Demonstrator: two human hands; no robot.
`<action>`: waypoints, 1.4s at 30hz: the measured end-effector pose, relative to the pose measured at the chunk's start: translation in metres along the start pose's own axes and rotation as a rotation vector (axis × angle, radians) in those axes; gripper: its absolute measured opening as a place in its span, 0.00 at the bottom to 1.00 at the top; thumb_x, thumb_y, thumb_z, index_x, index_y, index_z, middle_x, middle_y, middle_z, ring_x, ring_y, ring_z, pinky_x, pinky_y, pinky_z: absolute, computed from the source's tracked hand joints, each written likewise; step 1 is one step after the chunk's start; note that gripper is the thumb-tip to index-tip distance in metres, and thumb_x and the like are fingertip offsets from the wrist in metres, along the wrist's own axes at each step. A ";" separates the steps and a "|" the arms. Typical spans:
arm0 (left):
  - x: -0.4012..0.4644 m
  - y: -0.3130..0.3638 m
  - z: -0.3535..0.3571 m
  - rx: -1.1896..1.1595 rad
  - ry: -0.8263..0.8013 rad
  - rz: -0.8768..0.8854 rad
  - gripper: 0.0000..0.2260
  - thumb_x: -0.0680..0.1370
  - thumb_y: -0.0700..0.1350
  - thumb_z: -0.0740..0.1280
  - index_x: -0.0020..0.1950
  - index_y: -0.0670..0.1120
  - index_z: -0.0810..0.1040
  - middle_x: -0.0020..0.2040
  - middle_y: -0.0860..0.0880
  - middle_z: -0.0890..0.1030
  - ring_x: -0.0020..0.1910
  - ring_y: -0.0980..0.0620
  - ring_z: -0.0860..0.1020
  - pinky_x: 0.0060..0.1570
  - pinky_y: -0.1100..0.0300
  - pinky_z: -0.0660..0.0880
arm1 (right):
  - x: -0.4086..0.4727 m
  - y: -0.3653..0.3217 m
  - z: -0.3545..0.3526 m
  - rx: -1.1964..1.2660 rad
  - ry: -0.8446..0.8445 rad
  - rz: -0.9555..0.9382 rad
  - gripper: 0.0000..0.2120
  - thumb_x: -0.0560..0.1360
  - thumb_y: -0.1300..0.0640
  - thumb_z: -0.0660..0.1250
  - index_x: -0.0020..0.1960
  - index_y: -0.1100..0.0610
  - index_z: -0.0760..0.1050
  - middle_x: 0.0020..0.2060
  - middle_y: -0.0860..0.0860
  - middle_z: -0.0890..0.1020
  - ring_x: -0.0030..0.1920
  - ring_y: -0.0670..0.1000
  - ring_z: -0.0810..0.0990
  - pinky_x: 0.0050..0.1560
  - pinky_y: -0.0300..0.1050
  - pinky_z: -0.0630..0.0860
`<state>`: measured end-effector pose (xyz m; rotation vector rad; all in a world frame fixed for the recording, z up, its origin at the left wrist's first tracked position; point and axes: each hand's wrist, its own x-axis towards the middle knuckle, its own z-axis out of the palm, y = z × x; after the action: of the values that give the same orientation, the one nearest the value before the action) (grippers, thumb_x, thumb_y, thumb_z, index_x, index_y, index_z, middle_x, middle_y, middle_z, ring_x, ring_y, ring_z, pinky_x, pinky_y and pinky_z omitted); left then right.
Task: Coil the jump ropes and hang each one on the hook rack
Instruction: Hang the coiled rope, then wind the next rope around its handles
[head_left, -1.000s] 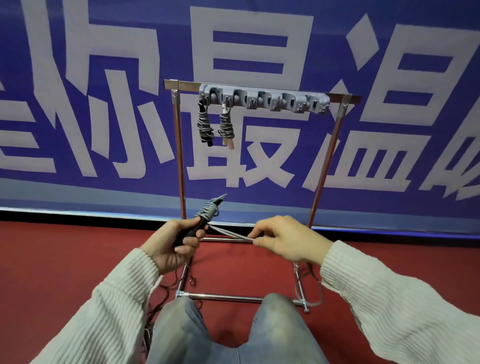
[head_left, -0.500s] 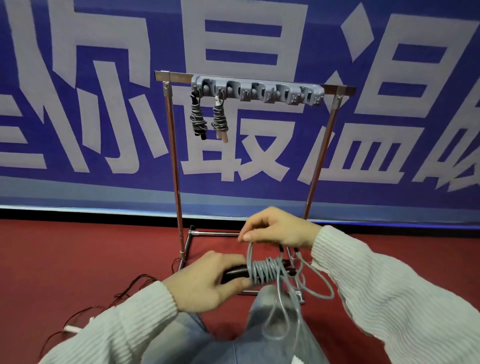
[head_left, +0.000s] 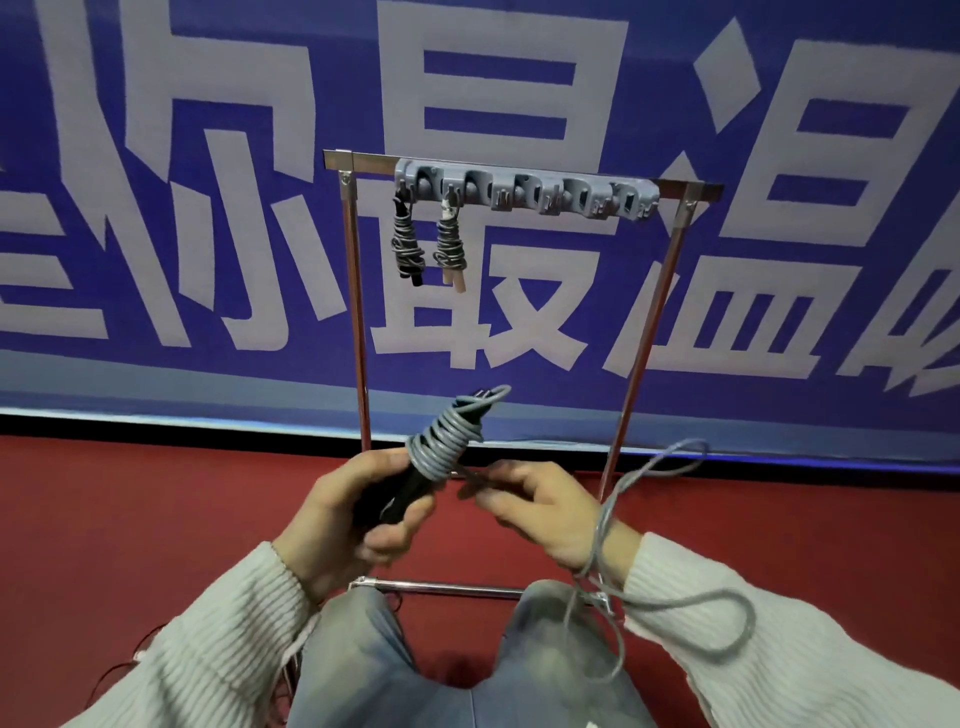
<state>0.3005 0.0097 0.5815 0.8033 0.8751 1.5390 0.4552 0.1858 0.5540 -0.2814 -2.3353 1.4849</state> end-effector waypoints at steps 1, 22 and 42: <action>0.000 0.000 0.001 0.005 0.045 0.005 0.17 0.65 0.52 0.77 0.44 0.41 0.81 0.32 0.42 0.72 0.18 0.57 0.61 0.20 0.69 0.53 | -0.002 0.007 0.003 -0.126 0.051 -0.045 0.08 0.81 0.55 0.67 0.55 0.47 0.84 0.38 0.46 0.82 0.35 0.45 0.78 0.39 0.44 0.74; 0.065 -0.074 -0.059 1.679 0.523 -0.161 0.13 0.81 0.56 0.65 0.55 0.48 0.82 0.51 0.41 0.85 0.54 0.36 0.82 0.49 0.49 0.77 | -0.031 0.020 -0.019 -0.871 0.066 -0.295 0.18 0.84 0.40 0.55 0.49 0.49 0.78 0.39 0.46 0.82 0.40 0.49 0.81 0.42 0.49 0.76; 0.041 -0.046 -0.012 1.314 0.562 0.019 0.09 0.81 0.49 0.67 0.45 0.48 0.83 0.33 0.52 0.84 0.31 0.59 0.78 0.37 0.59 0.72 | -0.035 0.015 0.001 -0.532 -0.197 0.223 0.12 0.84 0.47 0.60 0.53 0.49 0.81 0.28 0.42 0.74 0.30 0.41 0.71 0.39 0.41 0.69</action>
<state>0.3069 0.0532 0.5366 1.2636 2.3900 1.0608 0.4864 0.1789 0.5337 -0.5672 -2.9145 0.9823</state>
